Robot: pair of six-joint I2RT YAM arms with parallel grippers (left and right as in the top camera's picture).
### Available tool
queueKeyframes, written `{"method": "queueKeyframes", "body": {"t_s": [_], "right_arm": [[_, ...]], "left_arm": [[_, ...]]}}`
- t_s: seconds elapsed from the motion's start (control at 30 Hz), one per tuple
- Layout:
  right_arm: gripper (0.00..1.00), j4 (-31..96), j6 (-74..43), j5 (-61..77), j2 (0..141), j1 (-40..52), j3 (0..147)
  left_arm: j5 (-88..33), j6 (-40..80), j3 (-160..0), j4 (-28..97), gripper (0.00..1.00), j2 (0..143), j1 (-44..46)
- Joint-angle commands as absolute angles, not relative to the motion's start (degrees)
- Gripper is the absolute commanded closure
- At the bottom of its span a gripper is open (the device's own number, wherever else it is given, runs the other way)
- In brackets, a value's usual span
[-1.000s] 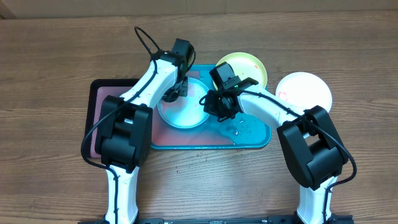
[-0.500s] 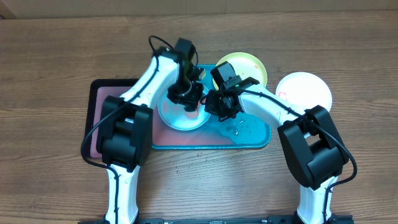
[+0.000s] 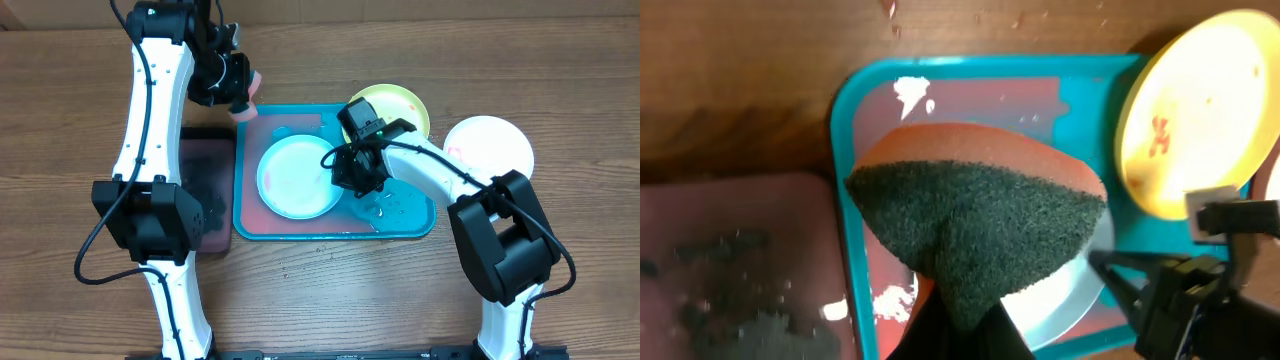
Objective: Clean dirty plates on tray and stack at the side
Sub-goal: 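Lift the sponge with the left gripper up and away from the plate, then tilt the light-blue plate up with the right gripper to drain it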
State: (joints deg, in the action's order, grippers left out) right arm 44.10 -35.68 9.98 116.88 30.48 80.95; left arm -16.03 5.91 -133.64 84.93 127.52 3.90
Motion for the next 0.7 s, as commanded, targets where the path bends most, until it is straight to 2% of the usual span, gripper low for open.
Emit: {"method": "queueKeyframes", "body": {"t_s": [0.0, 0.1, 0.2, 0.23, 0.37, 0.67], "right_arm": [[0.96, 45.98, -33.98, -2.24, 108.22, 33.47, 83.81], [0.96, 47.68, -32.51, -11.00, 104.12, 37.23, 83.81], [0.96, 50.72, -32.56, -24.75, 100.40, 42.98, 83.81], [0.96, 52.34, -32.99, -33.36, 99.07, 46.57, 83.81], [0.96, 54.70, -33.06, -47.75, 98.08, 52.60, 83.81], [0.96, 62.11, -41.19, -79.46, 98.04, 63.81, 83.81]], "left_arm": [[-14.31, 6.87, -133.84, 85.23, 0.96, 127.02, 5.15], [-13.96, 6.85, -133.82, 85.17, 0.96, 127.20, 5.39], [-13.96, 6.87, -133.82, 85.17, 0.96, 127.20, 5.41], [-13.96, 6.85, -133.82, 85.17, 0.96, 127.20, 5.41], [-13.93, 6.85, -133.82, 85.19, 0.96, 127.20, 5.41], [-12.60, 6.85, -133.58, 85.23, 0.96, 127.20, 5.43]]}}
